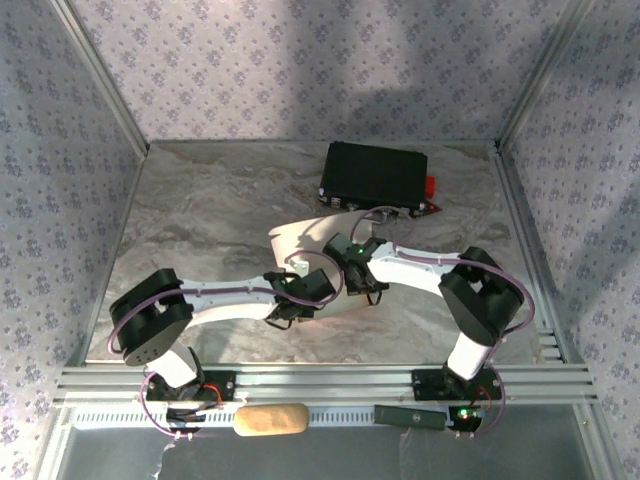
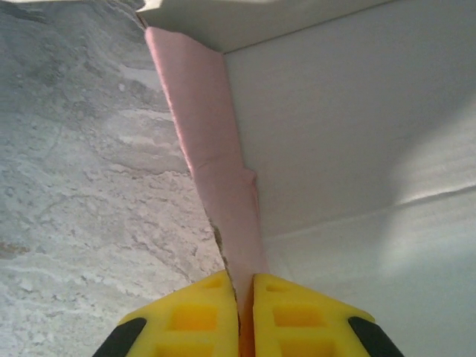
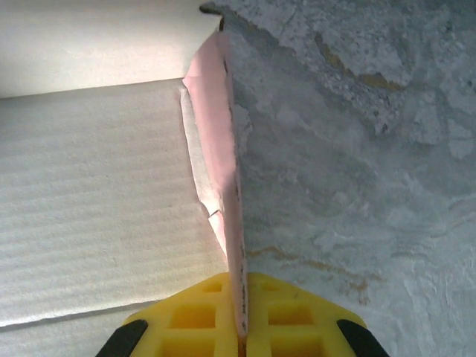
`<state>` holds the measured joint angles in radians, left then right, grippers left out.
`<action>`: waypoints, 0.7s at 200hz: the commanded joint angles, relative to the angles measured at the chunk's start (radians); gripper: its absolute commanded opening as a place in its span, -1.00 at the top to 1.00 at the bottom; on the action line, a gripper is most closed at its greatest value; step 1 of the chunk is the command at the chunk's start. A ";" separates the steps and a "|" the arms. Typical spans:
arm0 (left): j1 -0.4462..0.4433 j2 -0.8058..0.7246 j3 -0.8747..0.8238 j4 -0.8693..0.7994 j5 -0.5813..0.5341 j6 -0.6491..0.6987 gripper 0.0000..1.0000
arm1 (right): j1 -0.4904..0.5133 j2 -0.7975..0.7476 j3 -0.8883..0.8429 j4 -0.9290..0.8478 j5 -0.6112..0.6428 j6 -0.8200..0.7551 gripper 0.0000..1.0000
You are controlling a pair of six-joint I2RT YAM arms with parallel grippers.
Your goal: Fold the paper box
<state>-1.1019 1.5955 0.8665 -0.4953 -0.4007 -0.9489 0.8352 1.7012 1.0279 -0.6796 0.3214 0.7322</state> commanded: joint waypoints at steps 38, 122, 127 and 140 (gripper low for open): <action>-0.019 0.065 0.017 -0.067 -0.068 0.047 1.00 | 0.015 -0.003 0.005 -0.007 -0.008 0.090 1.00; 0.000 0.118 0.045 -0.054 -0.041 0.084 0.58 | 0.012 -0.016 -0.012 0.009 -0.018 0.084 1.00; 0.000 0.118 0.045 -0.056 -0.042 0.083 0.65 | 0.013 -0.018 -0.012 0.009 -0.016 0.084 1.00; 0.001 0.117 0.045 -0.058 -0.049 0.080 0.78 | 0.012 -0.027 -0.012 0.008 -0.019 0.085 1.00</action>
<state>-1.1057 1.6779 0.9058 -0.5228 -0.4644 -0.8940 0.8440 1.6920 1.0233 -0.6811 0.3058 0.7872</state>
